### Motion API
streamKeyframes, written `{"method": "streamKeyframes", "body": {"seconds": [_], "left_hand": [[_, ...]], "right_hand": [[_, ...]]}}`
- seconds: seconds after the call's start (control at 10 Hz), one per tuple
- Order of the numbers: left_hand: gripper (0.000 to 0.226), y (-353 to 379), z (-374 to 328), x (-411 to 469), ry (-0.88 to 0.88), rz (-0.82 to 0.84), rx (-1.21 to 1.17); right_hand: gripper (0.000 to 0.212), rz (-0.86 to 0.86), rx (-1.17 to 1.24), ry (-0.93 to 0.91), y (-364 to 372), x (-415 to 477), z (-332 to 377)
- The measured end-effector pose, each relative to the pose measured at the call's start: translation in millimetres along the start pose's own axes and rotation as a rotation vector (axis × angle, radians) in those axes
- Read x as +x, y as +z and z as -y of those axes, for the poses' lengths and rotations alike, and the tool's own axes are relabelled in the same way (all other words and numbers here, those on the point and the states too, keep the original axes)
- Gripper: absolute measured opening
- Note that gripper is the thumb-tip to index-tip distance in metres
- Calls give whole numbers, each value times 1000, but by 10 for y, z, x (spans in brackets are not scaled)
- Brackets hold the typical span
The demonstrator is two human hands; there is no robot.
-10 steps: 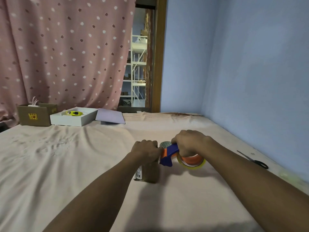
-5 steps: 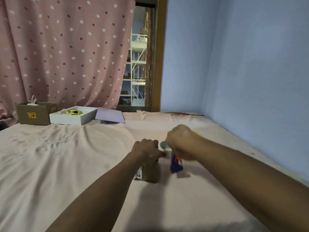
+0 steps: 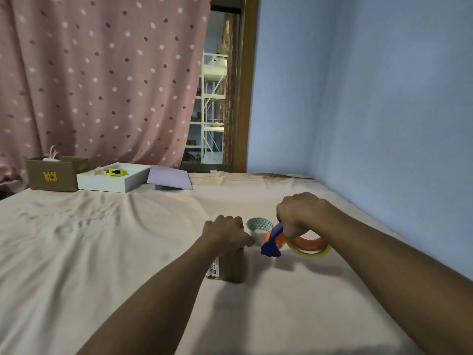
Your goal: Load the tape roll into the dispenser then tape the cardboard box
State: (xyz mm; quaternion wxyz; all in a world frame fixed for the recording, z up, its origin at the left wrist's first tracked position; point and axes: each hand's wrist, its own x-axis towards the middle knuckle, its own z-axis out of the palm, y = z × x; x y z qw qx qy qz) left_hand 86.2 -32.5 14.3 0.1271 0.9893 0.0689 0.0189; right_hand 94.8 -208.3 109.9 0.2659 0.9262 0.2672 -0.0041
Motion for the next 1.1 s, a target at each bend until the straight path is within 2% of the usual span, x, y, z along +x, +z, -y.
{"method": "streamKeyframes", "body": {"seconds": [0.1,0.2,0.3,0.4,0.5,0.6,0.7,0.8,1.0,1.1], "left_hand": [[69,-63,-7,-47,-22,71,3],[69,-123,-32,-74,-46,160,70],[71,-115,-55,-102,-103,186,54],[69,-81,-38,-134,-127,138,31],[58,-63,21,-143,-125,91,4],[51,-32,53,-143,-121,47,-6],[51,-3,14,-196,-105,10,17],[53,22,-2,-204,-105,0,38],[65,-6,23,-191,-112,18,26],[70,-23,44,-167,-82,-24,-80]], "right_hand": [[8,66,163,96,115,-22,-19],[10,208,379,179,203,-39,-81],[24,361,549,195,368,-22,-162],[42,433,699,253,549,-33,-253],[55,495,833,321,712,-80,-284],[49,474,1019,377,868,-120,-236],[38,374,1150,406,1009,-113,-147],[44,312,1120,407,1093,-118,-45],[71,430,863,386,889,-73,-63],[51,122,602,401,616,-35,-54]]}}
